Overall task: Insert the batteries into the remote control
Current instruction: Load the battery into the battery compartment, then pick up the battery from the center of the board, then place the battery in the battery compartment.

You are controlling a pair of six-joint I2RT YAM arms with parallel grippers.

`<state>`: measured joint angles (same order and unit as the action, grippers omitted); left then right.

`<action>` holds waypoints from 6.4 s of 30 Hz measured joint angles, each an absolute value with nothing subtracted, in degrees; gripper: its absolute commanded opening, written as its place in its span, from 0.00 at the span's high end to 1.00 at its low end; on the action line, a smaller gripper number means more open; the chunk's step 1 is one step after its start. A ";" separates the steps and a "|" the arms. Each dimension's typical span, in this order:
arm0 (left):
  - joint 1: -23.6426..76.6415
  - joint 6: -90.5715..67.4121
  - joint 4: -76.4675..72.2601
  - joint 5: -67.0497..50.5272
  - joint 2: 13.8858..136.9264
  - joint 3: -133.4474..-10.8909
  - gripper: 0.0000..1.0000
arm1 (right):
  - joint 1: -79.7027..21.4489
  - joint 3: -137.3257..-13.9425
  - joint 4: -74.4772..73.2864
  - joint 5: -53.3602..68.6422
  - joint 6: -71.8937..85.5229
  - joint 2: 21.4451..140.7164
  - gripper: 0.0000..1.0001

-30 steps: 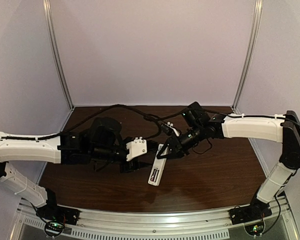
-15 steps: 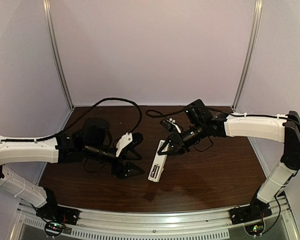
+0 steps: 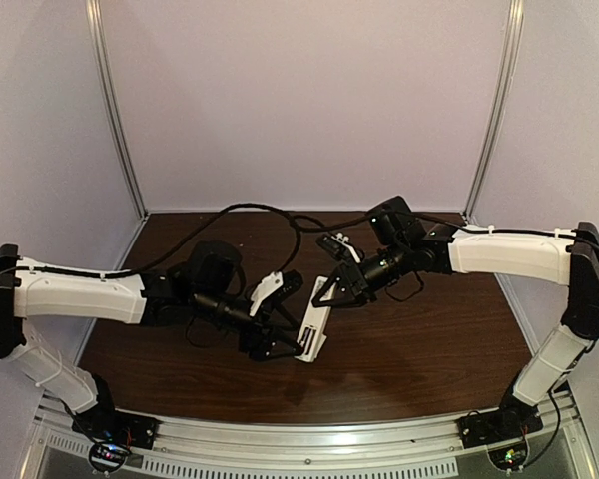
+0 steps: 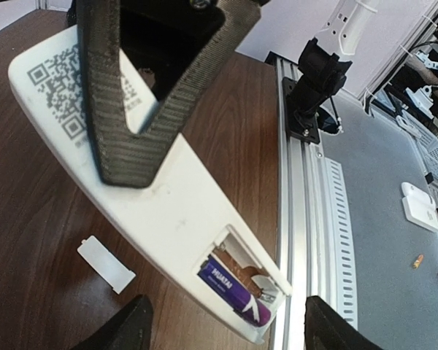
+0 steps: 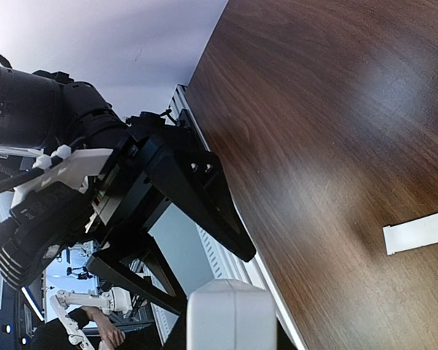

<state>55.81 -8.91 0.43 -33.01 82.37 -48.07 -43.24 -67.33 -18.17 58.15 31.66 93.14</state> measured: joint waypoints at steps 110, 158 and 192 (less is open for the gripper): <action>24.40 -22.72 21.78 -5.48 87.05 -56.95 0.43 | -31.20 -59.13 -10.83 53.47 32.34 87.83 1.00; 20.56 -21.56 26.70 6.83 110.43 -68.66 0.93 | -30.72 -48.77 14.92 57.21 46.35 87.05 1.00; 52.73 -7.42 44.38 -18.28 82.87 -73.03 1.00 | -40.14 -39.75 50.22 50.00 68.99 98.59 1.00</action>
